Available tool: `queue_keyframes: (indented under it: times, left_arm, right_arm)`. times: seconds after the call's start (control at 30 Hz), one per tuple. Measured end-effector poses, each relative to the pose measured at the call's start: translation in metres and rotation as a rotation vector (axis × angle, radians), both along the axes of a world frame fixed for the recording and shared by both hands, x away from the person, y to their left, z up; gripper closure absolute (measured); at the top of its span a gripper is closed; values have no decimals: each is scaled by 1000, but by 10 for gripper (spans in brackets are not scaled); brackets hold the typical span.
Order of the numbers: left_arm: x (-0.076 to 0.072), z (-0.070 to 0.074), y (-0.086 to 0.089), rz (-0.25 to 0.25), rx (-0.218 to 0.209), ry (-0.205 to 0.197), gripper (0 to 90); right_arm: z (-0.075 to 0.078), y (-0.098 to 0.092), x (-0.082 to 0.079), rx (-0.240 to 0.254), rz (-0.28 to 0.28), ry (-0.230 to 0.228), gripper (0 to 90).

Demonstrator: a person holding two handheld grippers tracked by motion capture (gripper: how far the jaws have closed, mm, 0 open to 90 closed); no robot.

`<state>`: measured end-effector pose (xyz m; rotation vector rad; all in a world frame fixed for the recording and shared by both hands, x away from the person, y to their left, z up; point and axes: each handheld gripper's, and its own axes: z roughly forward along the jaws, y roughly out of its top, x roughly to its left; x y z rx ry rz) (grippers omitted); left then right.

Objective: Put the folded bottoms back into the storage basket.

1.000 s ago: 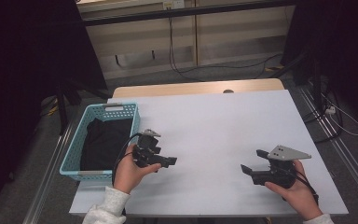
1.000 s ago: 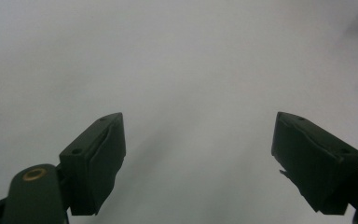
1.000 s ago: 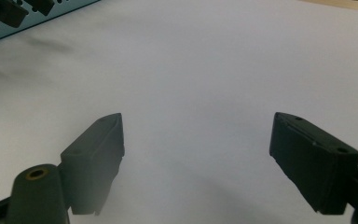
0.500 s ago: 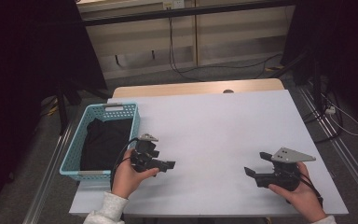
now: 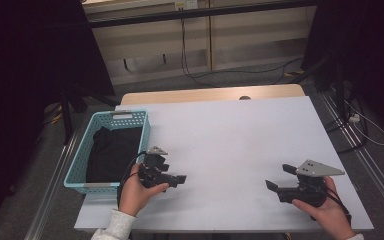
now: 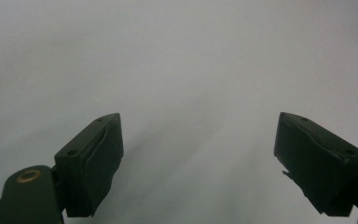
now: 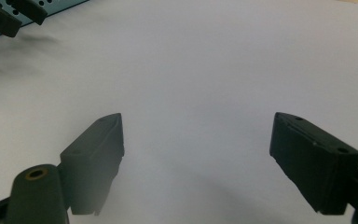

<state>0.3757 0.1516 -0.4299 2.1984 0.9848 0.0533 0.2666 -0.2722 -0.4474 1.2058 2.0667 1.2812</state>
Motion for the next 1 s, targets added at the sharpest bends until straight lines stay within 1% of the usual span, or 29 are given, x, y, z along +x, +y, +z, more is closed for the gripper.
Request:
queue_keyframes:
  times: [0.13,0.27,0.43,0.53,0.6,0.83,0.87,0.9,1.0]
  left_arm:
    - [-2,1,3,-2,-1,-7,150]
    - [-4,-1,4,-6,-13,-9,150]
    - [-6,-1,10,-7,-12,-10,146]
    - [-8,-1,11,-5,-14,-18,142]
    - [-8,-2,12,0,-25,-22,140]
    - [-9,-4,17,2,-23,-24,129]
    - [-10,-4,18,-4,-22,-24,128]
    - [-10,-4,19,-1,-32,-26,128]
    - [-12,-5,18,-4,-30,-31,121]
  right_arm:
    - [-1,0,0,-8,3,3,172]
    - [-2,1,1,-13,8,4,172]
    - [-2,2,0,-13,13,2,172]
    - [-2,2,1,-18,14,1,171]
    - [-2,2,1,-16,14,0,171]
    - [-3,2,1,-20,15,-6,170]
    - [-3,3,1,-21,16,-3,170]
    - [-3,3,2,-21,17,0,170]
    - [-4,4,1,-26,26,1,169]
